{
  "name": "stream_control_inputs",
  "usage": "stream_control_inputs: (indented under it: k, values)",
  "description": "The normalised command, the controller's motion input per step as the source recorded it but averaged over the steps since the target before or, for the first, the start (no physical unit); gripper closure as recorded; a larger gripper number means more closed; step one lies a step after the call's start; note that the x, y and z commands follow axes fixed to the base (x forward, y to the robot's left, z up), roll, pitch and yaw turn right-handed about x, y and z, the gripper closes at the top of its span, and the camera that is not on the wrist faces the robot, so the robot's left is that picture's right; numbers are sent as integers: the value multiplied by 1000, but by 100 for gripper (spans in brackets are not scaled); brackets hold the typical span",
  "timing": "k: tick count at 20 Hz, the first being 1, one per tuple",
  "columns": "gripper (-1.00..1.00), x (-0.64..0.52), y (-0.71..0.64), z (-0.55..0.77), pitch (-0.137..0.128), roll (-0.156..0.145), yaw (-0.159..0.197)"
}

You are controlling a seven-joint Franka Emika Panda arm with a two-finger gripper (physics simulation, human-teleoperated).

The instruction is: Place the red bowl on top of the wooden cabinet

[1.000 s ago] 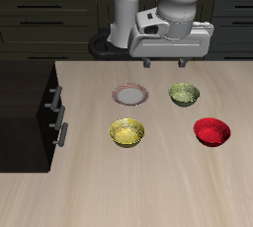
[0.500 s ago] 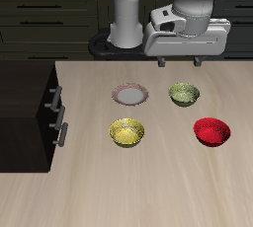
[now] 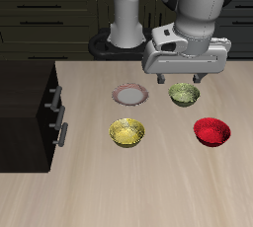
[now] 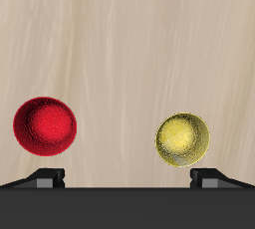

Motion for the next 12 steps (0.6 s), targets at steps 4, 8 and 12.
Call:
stream_control_inputs:
  k: [4,8,12]
  values:
    - [-100,174,-195,-198,30,-46,16]
    - [-100,26,34,-17,-10,10,8]
    - [-100,-22,143,62,-9,36,-18]
